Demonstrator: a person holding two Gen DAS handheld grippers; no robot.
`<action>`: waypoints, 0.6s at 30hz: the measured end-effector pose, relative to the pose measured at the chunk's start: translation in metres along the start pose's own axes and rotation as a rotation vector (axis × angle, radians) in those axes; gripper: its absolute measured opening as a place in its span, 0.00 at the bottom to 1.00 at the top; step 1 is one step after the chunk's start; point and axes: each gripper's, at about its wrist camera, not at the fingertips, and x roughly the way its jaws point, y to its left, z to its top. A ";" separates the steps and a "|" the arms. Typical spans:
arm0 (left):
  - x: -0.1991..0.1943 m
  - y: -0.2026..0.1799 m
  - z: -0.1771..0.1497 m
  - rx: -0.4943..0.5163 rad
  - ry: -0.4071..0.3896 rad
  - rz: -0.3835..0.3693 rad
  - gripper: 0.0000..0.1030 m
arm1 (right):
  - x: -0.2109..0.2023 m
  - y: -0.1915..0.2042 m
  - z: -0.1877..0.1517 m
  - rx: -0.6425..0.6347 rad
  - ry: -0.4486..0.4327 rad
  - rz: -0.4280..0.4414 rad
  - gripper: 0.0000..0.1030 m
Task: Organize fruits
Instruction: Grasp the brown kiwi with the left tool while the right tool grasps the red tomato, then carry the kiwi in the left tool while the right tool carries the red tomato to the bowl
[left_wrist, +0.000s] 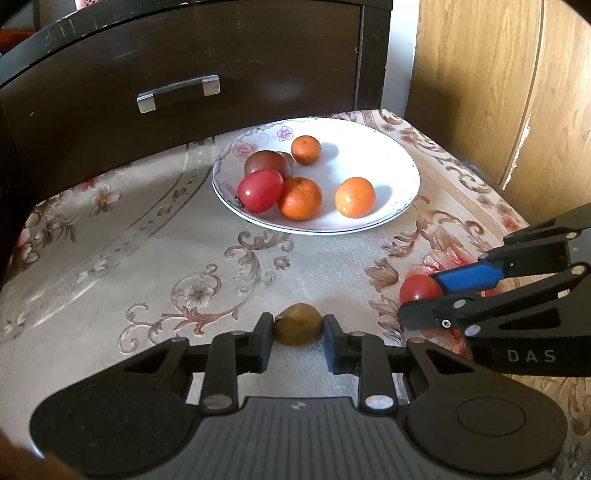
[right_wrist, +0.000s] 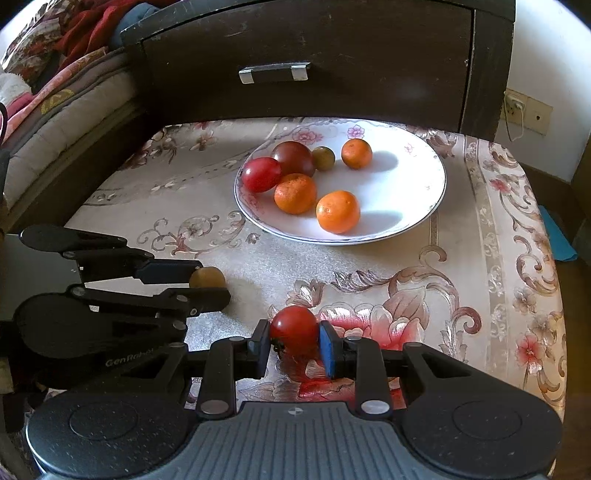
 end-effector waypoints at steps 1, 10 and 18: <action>-0.001 0.000 0.000 0.001 -0.001 0.001 0.35 | 0.000 0.000 0.000 0.002 0.000 0.000 0.21; -0.010 -0.006 0.004 0.020 -0.018 -0.011 0.35 | -0.006 0.002 0.005 0.011 -0.021 0.001 0.21; -0.016 -0.006 0.011 0.011 -0.037 -0.001 0.35 | -0.012 0.000 0.009 0.029 -0.047 -0.002 0.21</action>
